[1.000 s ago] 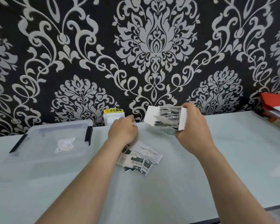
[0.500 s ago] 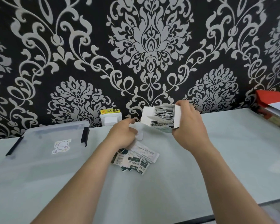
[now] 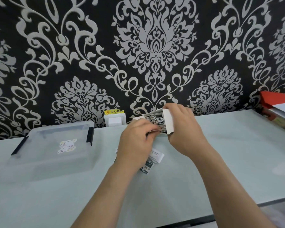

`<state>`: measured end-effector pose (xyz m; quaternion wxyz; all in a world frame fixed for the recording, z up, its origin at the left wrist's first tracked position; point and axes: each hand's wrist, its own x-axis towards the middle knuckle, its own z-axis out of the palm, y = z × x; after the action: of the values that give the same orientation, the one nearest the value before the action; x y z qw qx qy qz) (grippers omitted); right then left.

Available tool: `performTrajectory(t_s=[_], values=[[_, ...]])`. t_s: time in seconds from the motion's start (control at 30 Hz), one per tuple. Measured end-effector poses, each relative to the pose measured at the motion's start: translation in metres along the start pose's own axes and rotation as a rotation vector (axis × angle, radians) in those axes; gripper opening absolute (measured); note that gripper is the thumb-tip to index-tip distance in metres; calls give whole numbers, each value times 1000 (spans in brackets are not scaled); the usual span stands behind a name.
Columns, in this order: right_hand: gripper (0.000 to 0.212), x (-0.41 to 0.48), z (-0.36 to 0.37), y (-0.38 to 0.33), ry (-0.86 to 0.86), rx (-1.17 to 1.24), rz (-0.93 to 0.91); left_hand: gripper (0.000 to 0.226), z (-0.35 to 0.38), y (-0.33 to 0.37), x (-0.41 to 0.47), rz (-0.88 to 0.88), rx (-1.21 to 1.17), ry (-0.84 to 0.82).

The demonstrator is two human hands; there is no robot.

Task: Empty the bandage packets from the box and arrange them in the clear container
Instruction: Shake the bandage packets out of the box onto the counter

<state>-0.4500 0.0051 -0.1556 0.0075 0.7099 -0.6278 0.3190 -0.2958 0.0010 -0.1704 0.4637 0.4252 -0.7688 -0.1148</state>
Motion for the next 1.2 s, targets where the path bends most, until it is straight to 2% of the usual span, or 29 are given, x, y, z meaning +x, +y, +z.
performTrajectory(t_s=[0.13, 0.27, 0.3, 0.37, 0.43, 0.47, 0.53, 0.6, 0.67, 0.77, 1.03, 1.13, 1.2], values=[[73, 0, 2, 4, -11, 3, -16, 14, -4, 2, 2, -20, -60, 53], [71, -1, -4, 18, -15, 2, 71, 22, -25, 5, 7, -331, -258, 141], [70, 0, -6, 23, -3, -3, 90, 19, -31, -1, 9, -405, -245, 165], [69, 0, -8, 30, 19, 3, 127, 14, -41, -15, 12, -530, -102, 81], [70, 1, -10, 32, 30, 36, 148, 28, -43, -23, 9, -583, 114, -142], [69, 1, -10, 32, 32, 54, 147, 37, -40, -24, 6, -554, 238, -206], [69, 1, -10, 28, 33, 85, 121, 41, -35, -16, 3, -371, 335, -113], [70, 2, -8, 20, 34, 120, 86, 25, -31, -5, 6, -149, 217, 12], [71, 1, -6, 14, 37, 148, 49, 14, -24, 0, 7, -42, 166, -9], [74, 2, -2, 9, 21, 143, 19, 20, -14, -3, 2, -30, 157, -78], [71, 1, -6, 6, 7, 138, -12, 25, -12, -2, 3, 59, 205, 9], [70, 0, -9, 4, -13, 117, -53, 20, -14, -3, 5, 13, 105, 26], [68, -1, -9, 2, -21, 114, -94, 19, -16, -5, 6, 17, 129, 0]])
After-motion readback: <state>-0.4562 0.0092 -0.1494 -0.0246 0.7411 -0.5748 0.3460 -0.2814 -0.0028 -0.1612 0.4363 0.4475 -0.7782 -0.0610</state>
